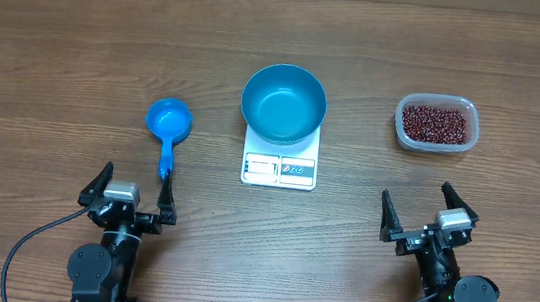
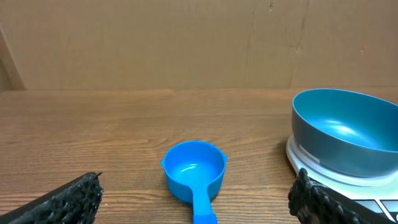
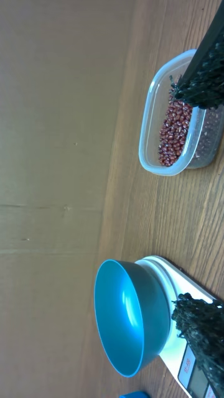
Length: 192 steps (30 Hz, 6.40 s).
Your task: Scoop item into bowl and weigh 150g on scale
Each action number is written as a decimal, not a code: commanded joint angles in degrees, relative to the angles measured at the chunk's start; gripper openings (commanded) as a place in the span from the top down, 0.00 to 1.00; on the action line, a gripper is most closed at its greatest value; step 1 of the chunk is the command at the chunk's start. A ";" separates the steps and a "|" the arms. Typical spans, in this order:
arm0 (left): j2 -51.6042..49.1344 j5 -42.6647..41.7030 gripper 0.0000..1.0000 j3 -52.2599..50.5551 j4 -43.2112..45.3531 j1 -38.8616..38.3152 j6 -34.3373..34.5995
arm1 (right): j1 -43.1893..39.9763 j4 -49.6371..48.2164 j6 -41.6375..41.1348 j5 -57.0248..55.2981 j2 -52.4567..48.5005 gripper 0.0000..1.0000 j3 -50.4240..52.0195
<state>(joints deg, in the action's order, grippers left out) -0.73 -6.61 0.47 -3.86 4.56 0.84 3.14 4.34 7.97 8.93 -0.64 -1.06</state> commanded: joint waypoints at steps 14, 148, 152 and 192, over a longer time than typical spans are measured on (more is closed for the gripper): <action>0.48 0.63 0.01 -0.20 -0.17 0.31 -1.29 | 0.02 -0.33 0.92 0.13 0.48 0.00 0.61; -116.37 2.23 0.00 91.93 -57.75 3.61 -7.06 | 0.02 -0.33 0.92 0.13 0.48 0.00 0.61; -116.39 1.79 0.01 91.89 -55.89 3.48 -7.06 | 0.02 -0.33 0.92 0.13 0.48 0.00 0.61; -123.67 2.32 0.09 89.99 -51.74 3.15 -7.10 | 0.02 -0.33 0.92 0.15 0.48 0.00 0.61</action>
<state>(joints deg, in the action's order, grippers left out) -123.15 -4.08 90.98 -55.66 7.97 -4.91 3.14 4.27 7.99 8.95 -0.62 -1.06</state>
